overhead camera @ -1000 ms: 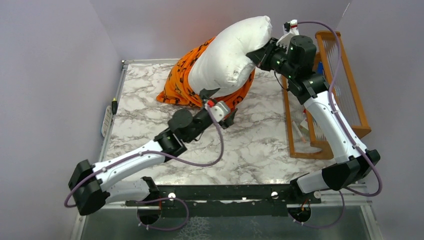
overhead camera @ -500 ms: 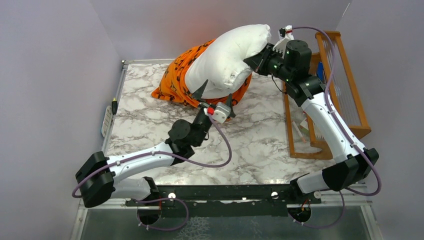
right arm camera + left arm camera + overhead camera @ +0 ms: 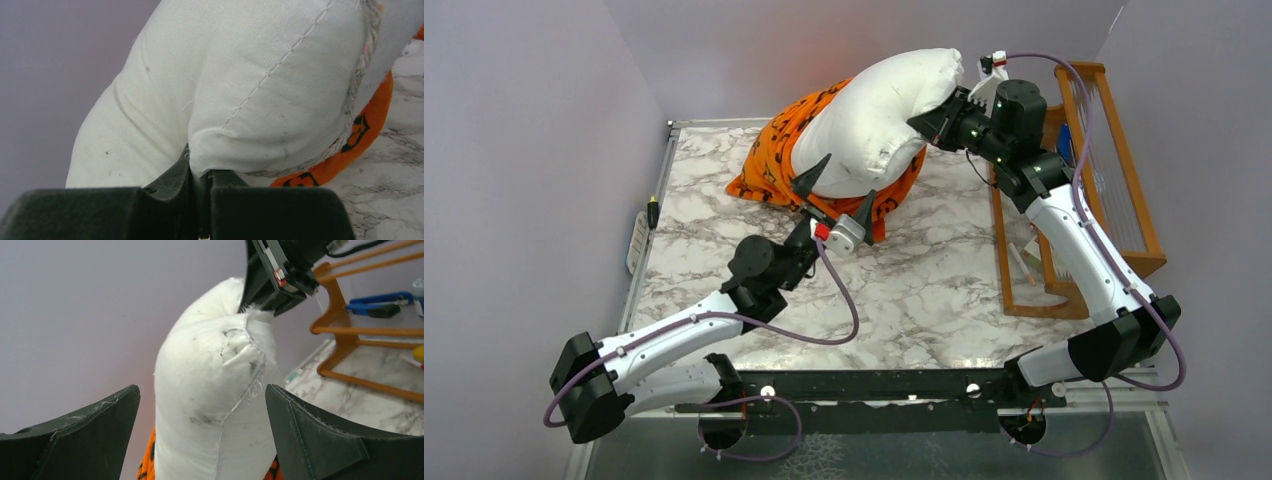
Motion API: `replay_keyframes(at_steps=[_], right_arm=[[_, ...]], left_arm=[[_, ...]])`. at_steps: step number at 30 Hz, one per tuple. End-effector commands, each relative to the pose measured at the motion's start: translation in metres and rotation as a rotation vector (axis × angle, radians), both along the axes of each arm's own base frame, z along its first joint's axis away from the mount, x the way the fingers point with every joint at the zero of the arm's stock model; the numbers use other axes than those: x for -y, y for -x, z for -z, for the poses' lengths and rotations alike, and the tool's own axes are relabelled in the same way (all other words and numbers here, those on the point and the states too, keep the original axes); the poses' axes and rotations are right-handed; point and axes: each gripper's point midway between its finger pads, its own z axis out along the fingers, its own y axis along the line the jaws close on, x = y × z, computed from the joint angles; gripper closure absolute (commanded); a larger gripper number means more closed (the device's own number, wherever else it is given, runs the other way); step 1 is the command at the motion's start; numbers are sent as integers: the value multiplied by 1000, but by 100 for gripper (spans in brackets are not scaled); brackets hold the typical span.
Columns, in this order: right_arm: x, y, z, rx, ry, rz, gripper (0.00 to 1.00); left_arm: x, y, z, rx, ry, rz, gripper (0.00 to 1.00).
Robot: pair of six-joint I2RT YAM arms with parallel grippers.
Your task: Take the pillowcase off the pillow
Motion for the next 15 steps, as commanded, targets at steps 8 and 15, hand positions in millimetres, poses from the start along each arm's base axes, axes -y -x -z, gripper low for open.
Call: replay_keyframes(at_steps=[8, 15], right_arm=[[-12, 15, -31, 85, -49, -86, 99], [-12, 20, -35, 93, -54, -97, 99]], left_arm=[[10, -17, -3, -29, -111, 222, 1], [42, -16, 16, -124, -189, 410, 2]])
